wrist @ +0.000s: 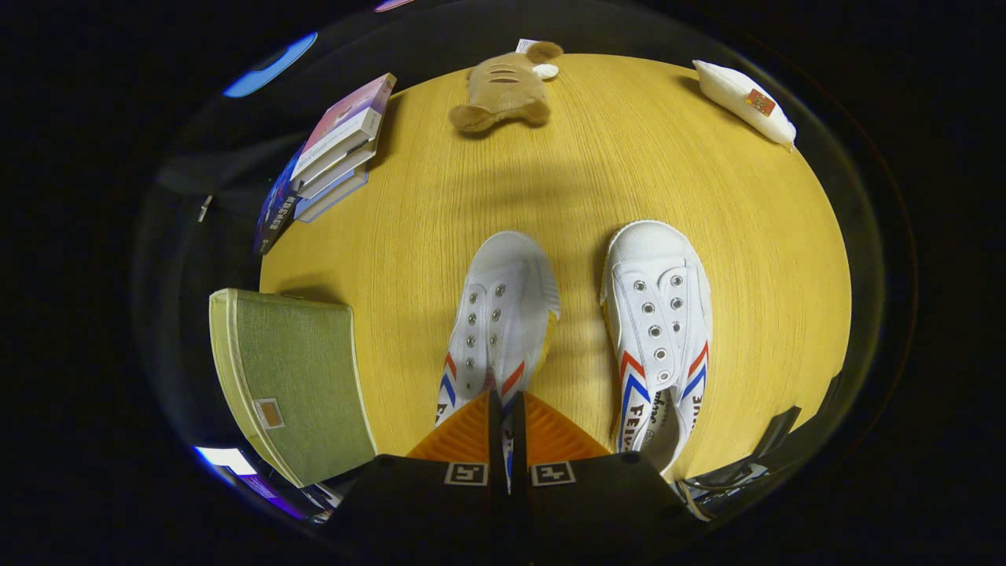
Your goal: Open the storage box then place both shoes into the box .Put the left shoe in first, then the right shoe, with the right side of both shoes facing outward in a uniform manner.
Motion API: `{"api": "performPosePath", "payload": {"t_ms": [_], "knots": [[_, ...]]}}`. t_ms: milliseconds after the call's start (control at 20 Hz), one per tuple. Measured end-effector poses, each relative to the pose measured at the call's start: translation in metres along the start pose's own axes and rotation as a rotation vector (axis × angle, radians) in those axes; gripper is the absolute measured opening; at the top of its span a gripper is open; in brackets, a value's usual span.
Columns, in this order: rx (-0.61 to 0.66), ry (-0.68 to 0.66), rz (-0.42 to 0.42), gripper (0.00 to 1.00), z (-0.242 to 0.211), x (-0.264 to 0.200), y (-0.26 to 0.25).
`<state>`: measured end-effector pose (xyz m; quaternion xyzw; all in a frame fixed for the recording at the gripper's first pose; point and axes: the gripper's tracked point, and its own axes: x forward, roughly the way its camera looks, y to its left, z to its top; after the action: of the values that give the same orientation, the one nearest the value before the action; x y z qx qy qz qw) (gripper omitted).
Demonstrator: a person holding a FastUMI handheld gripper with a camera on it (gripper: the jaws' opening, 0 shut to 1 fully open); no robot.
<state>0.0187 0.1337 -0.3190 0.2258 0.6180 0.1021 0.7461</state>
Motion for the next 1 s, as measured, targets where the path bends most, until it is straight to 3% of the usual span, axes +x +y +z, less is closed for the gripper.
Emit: {"api": "performPosePath", "payload": {"t_ms": [200,550,700,750,800,1000], "knots": [[-0.018,-0.007,-0.031,0.05,-0.002,0.004,-0.009],[-0.182,-0.085,-0.138,0.05,-0.016,0.032,-0.040],[-0.141,-0.079,-0.066,0.05,-0.015,0.035,-0.037],[-0.119,-0.067,-0.031,0.11,-0.014,0.035,-0.034],[-0.096,-0.057,-0.011,0.22,-0.012,0.036,-0.034],[-0.016,-0.018,0.033,0.29,-0.002,0.052,-0.034]]}}
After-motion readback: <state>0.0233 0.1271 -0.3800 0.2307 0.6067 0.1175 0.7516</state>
